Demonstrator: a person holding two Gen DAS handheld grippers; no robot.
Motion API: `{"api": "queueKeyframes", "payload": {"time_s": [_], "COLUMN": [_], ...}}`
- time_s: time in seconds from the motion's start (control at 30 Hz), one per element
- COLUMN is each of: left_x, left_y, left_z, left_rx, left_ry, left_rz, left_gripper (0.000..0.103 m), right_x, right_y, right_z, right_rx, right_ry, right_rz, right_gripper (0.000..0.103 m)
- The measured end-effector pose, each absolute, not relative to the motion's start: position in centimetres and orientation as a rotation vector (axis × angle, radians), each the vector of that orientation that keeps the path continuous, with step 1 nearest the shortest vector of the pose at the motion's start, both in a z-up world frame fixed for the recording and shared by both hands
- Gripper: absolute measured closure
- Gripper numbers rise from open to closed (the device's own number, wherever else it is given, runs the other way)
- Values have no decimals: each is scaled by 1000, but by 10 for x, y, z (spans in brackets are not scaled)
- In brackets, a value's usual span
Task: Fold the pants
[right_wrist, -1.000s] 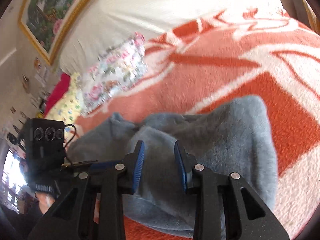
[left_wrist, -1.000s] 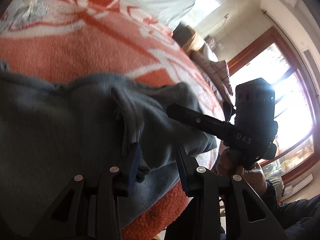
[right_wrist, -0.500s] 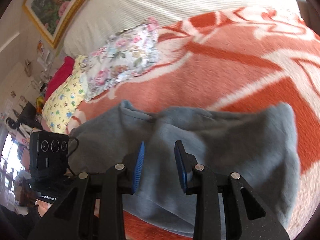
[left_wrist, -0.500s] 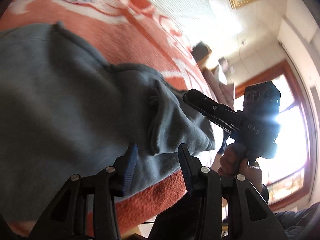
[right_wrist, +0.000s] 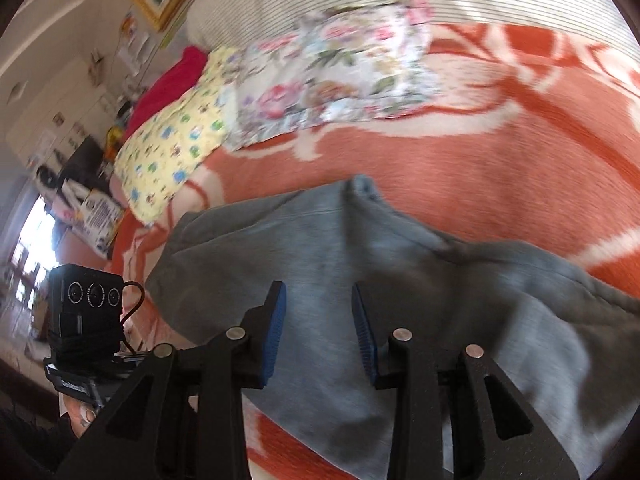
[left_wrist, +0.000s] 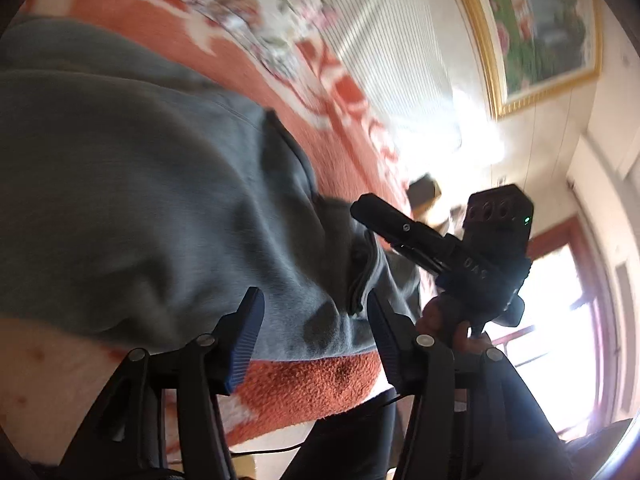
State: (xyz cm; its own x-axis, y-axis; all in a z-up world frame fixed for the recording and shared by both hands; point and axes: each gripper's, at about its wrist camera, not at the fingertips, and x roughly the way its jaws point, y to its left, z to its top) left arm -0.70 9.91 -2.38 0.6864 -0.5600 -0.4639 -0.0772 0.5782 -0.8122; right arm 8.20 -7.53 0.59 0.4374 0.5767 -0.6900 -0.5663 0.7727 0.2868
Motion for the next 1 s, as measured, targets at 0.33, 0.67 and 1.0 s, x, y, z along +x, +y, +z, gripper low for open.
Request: {"api": "queueKeyframes", "payload": {"time_s": [0.33, 0.67, 1.0], "left_x": [-80, -123, -133], "left_y": [162, 196, 235], "left_z": [-16, -41, -60], "left_rx": [-965, -1095, -1223], "left_ry": [673, 634, 553], "left_rz": [-46, 80, 188], "left_gripper": [34, 34, 34], "right_x": [84, 94, 119], "right_y": [-6, 46, 108], "right_z": [-7, -15, -6], "right_rx": [-66, -147, -288], "right_ry": [915, 964, 965], "right_rz": [819, 899, 984], "right_gripper": [58, 52, 44]}}
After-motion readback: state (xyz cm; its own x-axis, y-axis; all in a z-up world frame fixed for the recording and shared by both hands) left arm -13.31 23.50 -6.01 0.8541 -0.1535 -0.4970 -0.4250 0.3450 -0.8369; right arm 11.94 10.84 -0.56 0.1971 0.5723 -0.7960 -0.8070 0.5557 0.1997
